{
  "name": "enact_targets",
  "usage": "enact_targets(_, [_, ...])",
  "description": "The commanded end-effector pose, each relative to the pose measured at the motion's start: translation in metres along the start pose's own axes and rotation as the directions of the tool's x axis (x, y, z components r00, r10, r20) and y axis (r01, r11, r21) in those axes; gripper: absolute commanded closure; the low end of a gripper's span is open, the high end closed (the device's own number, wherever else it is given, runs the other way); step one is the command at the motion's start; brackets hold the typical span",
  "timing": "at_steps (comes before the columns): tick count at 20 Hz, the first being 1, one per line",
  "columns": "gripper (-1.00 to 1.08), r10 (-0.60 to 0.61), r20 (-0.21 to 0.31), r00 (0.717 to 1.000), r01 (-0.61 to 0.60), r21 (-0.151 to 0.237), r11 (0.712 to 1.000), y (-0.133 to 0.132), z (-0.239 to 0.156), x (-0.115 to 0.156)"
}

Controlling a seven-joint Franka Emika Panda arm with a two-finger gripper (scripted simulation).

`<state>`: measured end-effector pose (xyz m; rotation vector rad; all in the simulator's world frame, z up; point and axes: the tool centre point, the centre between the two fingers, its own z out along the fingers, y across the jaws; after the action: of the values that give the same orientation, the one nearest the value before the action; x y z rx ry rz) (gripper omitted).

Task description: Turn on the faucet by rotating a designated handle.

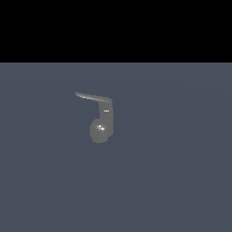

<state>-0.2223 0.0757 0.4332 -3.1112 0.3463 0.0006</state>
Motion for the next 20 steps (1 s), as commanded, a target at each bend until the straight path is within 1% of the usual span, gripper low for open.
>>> enact_targets(1, [1.08, 0.055, 0.0, 0.998, -0.055, 0.001, 0.998, -0.011, 0.011, 0.006])
enact_targets(5, [1.08, 0.141, 0.0, 0.99, -0.141, 0.001, 0.99, -0.028, 0.029, 0.017])
enact_targets(10, [1.08, 0.246, 0.0, 0.969, -0.246, 0.002, 0.969, -0.048, 0.051, 0.033])
enact_targets(15, [1.08, 0.348, 0.001, 0.938, -0.348, 0.003, 0.938, -0.067, 0.072, 0.051])
enact_targets(20, [1.08, 0.443, 0.001, 0.896, -0.443, 0.004, 0.896, -0.082, 0.093, 0.071])
